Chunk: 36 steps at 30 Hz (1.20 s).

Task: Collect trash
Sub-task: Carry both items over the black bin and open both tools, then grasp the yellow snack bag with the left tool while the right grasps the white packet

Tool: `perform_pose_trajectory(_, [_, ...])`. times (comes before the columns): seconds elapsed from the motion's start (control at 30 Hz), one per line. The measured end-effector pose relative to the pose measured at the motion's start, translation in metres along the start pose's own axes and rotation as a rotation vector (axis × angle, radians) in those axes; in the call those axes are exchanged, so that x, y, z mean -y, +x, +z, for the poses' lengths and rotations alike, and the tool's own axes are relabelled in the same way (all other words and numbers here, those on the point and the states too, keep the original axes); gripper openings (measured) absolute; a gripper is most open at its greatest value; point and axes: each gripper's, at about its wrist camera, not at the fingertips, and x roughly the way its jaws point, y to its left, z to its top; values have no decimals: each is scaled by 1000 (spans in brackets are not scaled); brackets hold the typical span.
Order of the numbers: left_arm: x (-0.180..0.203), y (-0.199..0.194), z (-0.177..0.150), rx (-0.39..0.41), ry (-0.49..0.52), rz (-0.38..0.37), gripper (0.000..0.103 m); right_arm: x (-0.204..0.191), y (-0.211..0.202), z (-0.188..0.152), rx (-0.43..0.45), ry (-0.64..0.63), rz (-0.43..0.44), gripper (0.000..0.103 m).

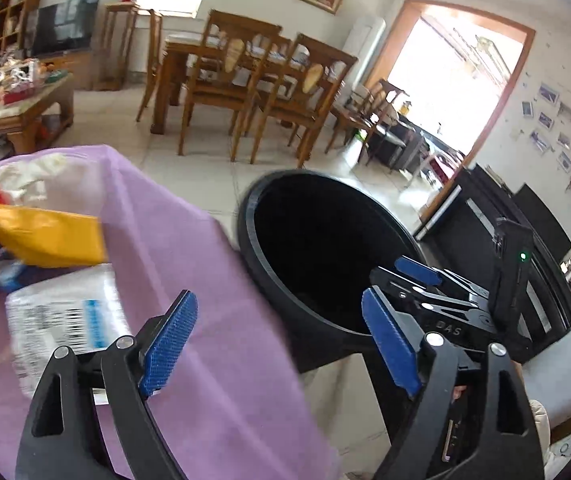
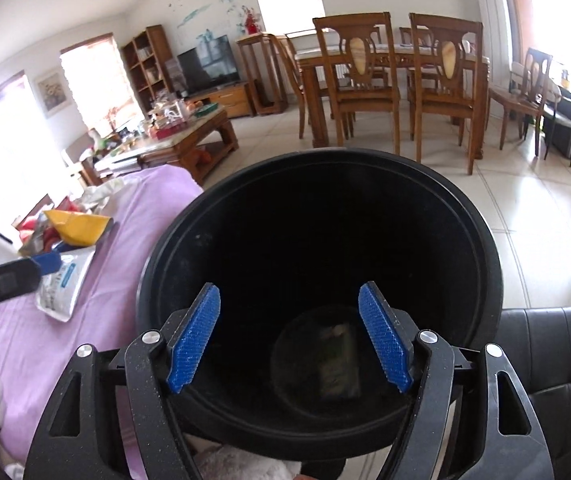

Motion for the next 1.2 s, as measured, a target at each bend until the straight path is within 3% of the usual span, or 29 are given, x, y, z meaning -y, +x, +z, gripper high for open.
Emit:
perform_pose_trajectory(0.1, [-32,-28,-1,60,17,56,84,-28,-8,2,16,-44,49,72])
perform_pose_trajectory(0.2, [-71,-51,6,92,50,124,84,-60,-11,4,9,-74,185,83])
perform_pose_trajectory(0.3, [-97,-62,20,80,182,189,87,-103,0,9,-39,-133,302,83])
perform_pose_trajectory(0.33, [-102,-62,26,59,244,198,92,-117,5,11,-54,-149,328,83])
perform_pose_trajectory(0.43, [-104,-41,44,-59,506,234,92,-167,29,14,-115,-213,389,87])
perform_pose_trajectory(0.53, [-102,-10,44,-173,750,296,92,-207,54,12,-169,-291,373,88])
perform_pose_trajectory(0.67, [-102,26,40,-293,924,289,92,-227,72,5,-205,-281,385,88])
perform_pose_trajectory(0.77, [-111,49,45,-342,901,259,92,-223,77,2,-219,-259,379,88])
perform_pose_trajectory(0.87, [-132,79,42,-440,815,271,91,-223,85,0,-235,-254,361,88])
perform_pose_trajectory(0.9, [-139,77,45,-425,754,248,87,-221,86,-2,-237,-252,354,88])
perform_pose_trajectory(0.93, [-143,72,51,-432,688,209,68,-220,88,-1,-236,-245,349,88])
perform_pose_trajectory(0.97, [-149,67,54,-443,641,199,66,-218,88,0,-234,-235,351,88])
perform_pose_trajectory(1.0, [-153,58,56,-423,605,201,56,-218,89,1,-234,-228,353,88])
perform_pose_trajectory(1.1, [-158,27,57,-358,533,213,52,-219,93,2,-232,-215,345,88])
perform_pose_trajectory(1.2, [-158,-33,59,-215,402,165,51,-227,98,5,-232,-214,351,88])
